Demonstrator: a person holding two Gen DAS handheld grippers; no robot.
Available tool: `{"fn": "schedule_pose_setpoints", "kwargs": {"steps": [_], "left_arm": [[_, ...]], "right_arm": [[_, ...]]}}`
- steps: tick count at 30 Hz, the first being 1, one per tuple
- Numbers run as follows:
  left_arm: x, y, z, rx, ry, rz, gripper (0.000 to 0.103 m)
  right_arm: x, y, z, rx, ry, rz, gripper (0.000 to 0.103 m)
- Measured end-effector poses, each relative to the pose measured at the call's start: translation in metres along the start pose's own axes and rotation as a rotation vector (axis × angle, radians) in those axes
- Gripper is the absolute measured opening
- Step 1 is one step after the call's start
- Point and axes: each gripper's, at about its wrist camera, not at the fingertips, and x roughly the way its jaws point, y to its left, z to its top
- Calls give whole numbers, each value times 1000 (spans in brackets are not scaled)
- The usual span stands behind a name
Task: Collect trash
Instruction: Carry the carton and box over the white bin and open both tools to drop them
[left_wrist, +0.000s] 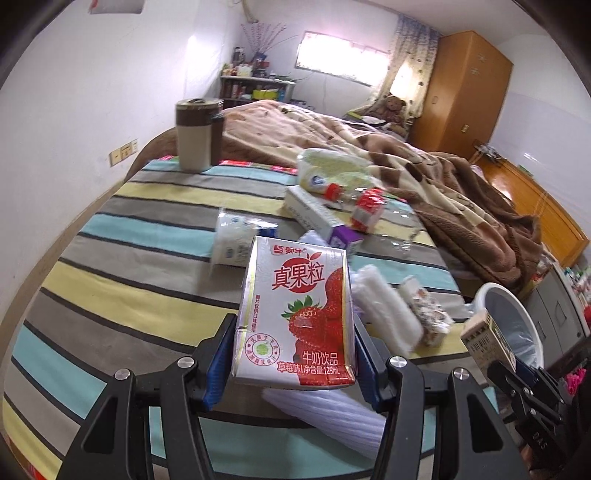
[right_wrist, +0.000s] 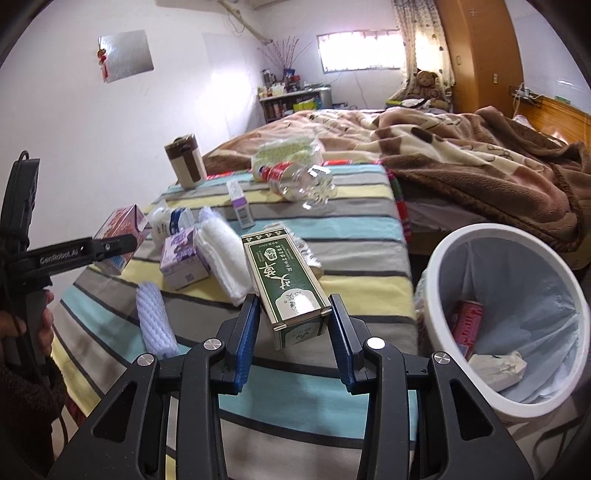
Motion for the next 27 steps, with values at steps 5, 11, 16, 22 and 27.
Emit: {"fn": "schedule_pose_setpoints", "kwargs": {"steps": [5,11,16,22,27], "left_arm": [[-11,-27,-1,45,-17,-40,57],[-17,-63,0,104,-25,-97,57],[-17,-97,-1,154,-24,-152,57],[-14,-143,-5,217,-11,-214,57],[-9,-175,-11,265,7,-253,57]], "right_arm": [[-13,-11,5,23,-40,-26,39],[-28,-28,7,51,-74,-66,39],[-38,-45,8,85,-95,-110,39],[-49,-67,7,120,-110,-162,39],[-55,-86,6,161,-122,-205,39]]}}
